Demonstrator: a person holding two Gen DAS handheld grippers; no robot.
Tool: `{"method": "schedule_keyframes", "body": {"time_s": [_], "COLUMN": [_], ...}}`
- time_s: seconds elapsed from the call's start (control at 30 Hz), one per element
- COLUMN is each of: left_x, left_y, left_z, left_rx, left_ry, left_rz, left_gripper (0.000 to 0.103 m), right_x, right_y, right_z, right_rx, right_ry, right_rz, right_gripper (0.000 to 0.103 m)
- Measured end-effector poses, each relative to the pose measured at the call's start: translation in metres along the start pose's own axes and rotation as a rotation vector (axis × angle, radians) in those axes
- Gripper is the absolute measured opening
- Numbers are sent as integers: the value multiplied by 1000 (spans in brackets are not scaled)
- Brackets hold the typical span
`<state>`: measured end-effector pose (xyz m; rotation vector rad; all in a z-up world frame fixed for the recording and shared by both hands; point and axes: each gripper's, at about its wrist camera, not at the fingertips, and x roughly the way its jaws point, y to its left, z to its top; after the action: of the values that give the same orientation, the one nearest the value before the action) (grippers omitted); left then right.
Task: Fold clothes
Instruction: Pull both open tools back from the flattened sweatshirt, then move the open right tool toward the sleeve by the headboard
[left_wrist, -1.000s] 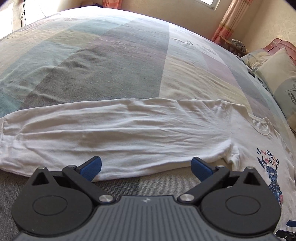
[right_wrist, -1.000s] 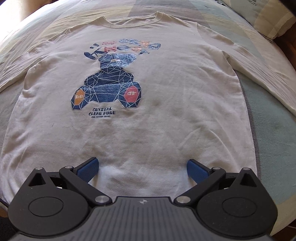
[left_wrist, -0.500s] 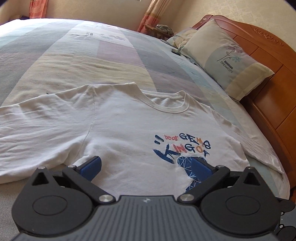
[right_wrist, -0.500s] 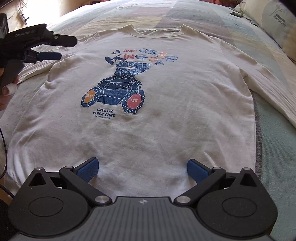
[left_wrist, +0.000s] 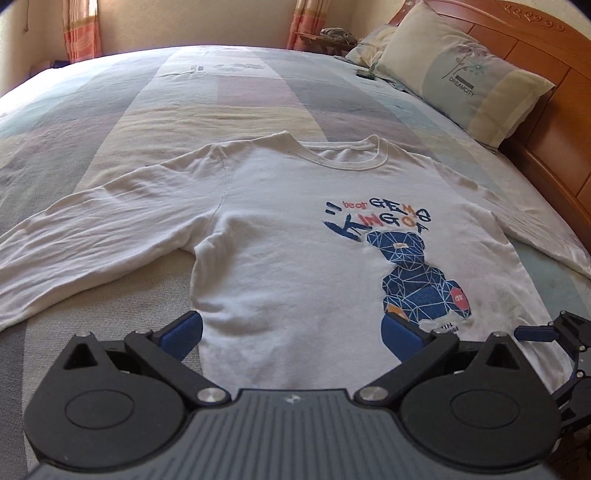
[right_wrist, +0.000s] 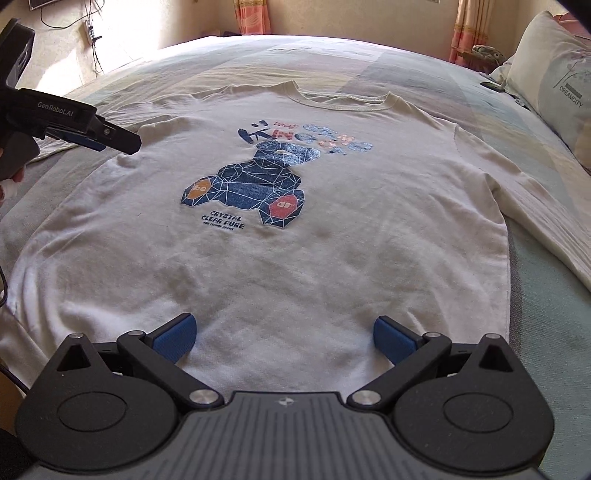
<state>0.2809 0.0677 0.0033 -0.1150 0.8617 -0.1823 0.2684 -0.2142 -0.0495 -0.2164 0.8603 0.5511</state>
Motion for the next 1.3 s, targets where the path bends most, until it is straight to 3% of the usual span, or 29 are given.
{"method": "schedule_keyframes", "body": {"time_s": [0.27,0.33,0.53,0.67,0.77,0.83,0.9,0.93,1.1,1.3], "left_x": [-35,-34,-64,-85,-86,-78,-65,-60,-78,-85], "left_y": [-49,-52,-49,-48,-56,-58,-56,-54,-40,-35], "left_z": [-73,-97,-146,-150,-143,-139,-143,-148,-172,-155], "left_rx": [133,142,156,185,198,156,99,72,25,27], "left_ry": [21,44,-7,-96,-168,-160,-112,-76,-95,-157], "left_rz": [-180,-200,-191,-200,-221,-273,-308,-296,-271,-222], "left_gripper": [102,102,102,102,102,102,102,102,102,102], "right_x": [-20,-35,-54,-80,-87,-82,-70,-71,-77,-83], "right_y": [10,17,31,31,37,38,34,32,22,31], "right_z": [-8,-17,-74,-93,-88,-83,-81,-86,-112,-124], "right_rx": [74,92,122,162,98,76,117,138,231,161], "right_ry": [-74,-133,-153,-190,-242,-253,-210,-215,-243,-252], "right_rz": [-55,-55,-167,-182,-218,-229,-240,-231,-191,-227], "right_gripper": [103,103,103,103,103,103,103,103,103,103]}}
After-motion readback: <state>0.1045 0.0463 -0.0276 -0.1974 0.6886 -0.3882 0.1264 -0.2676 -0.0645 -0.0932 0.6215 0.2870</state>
